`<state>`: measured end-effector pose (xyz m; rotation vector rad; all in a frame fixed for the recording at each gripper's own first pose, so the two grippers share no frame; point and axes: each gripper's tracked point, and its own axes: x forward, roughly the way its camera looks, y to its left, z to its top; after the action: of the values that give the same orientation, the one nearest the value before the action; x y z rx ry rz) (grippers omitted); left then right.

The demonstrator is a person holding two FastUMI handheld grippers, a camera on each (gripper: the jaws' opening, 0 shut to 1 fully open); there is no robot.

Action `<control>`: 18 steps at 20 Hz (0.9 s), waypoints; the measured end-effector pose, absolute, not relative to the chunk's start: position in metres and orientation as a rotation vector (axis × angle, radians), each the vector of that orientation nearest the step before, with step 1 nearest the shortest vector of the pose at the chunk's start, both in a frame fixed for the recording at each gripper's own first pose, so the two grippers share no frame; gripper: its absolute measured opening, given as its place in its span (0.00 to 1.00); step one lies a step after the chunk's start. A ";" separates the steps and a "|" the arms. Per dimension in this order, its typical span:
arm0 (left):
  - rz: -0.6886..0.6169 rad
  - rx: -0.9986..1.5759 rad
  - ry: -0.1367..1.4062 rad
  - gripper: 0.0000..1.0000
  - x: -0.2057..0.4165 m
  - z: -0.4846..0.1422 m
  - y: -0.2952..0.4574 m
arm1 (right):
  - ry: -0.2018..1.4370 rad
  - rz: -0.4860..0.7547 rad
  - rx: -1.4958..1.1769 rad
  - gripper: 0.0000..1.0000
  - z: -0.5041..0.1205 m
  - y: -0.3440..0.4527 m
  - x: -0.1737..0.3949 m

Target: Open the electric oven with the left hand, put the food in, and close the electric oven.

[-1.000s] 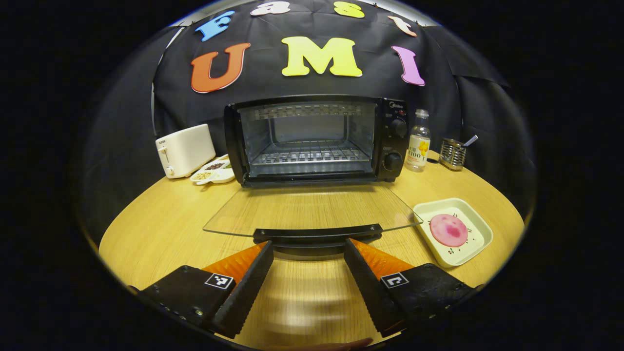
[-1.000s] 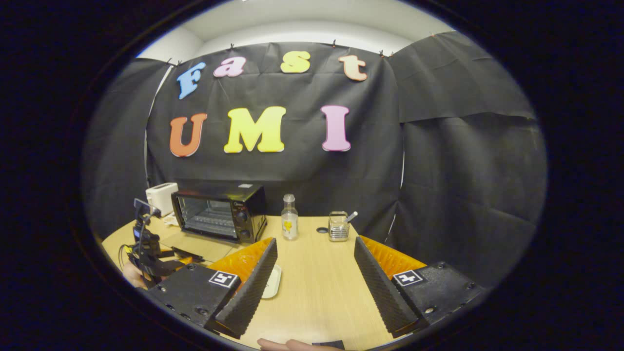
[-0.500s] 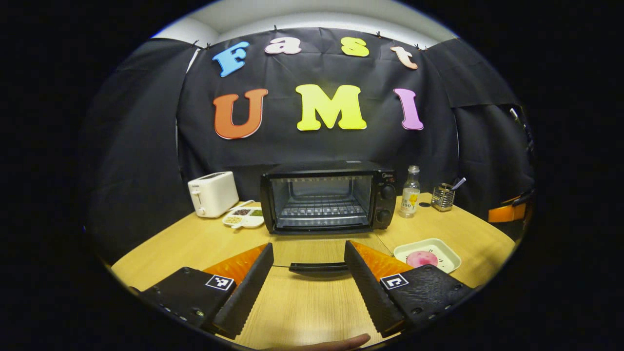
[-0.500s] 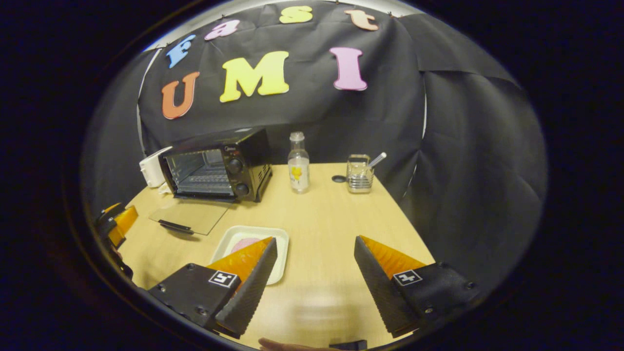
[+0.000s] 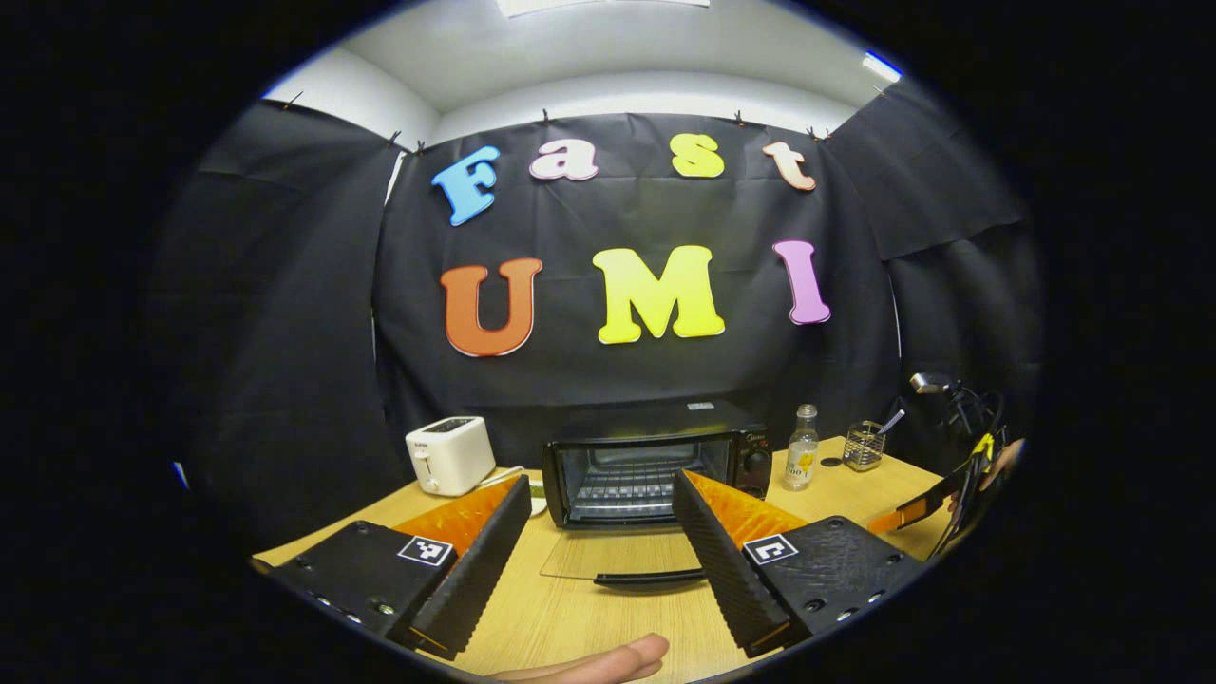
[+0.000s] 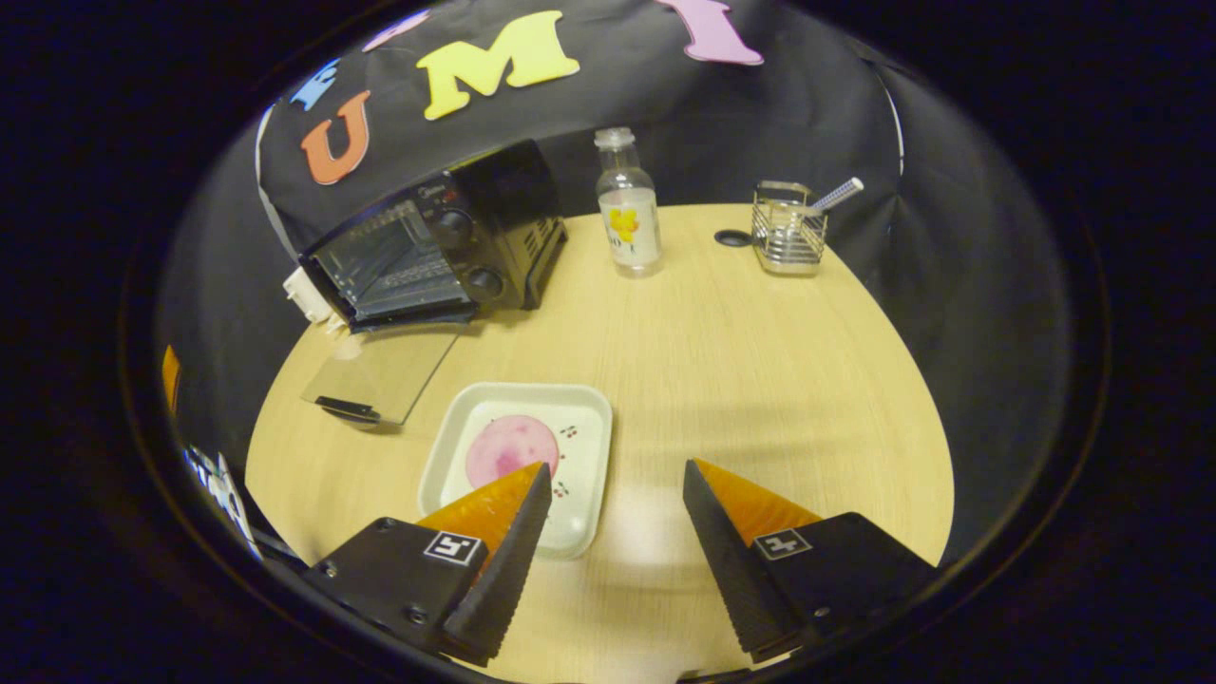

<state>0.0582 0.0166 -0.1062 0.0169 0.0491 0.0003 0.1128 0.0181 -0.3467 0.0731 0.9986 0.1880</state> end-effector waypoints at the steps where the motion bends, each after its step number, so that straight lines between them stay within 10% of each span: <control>1: 0.002 0.036 0.036 0.95 0.062 -0.097 0.017 | 1.026 0.196 0.089 0.82 -0.352 0.022 0.116; 6: 0.028 -0.083 0.058 0.96 0.080 -0.078 0.018 | 1.253 0.290 0.195 0.70 -0.375 0.045 0.111; 12: 0.076 -0.094 0.023 0.94 0.083 -0.056 0.022 | 1.474 0.394 0.309 0.25 -0.385 0.059 0.109; 13: 0.059 -0.093 0.030 0.93 0.083 -0.057 0.015 | 1.493 0.416 0.336 0.03 -0.386 0.060 0.111; 18: 0.083 -0.068 0.043 0.96 0.078 -0.051 0.019 | 1.492 0.451 0.468 0.04 -0.385 0.057 0.108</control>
<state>0.0781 0.0190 -0.0510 -0.0678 0.0430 0.0827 0.1081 0.0565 -0.3851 0.4681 1.4919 0.4507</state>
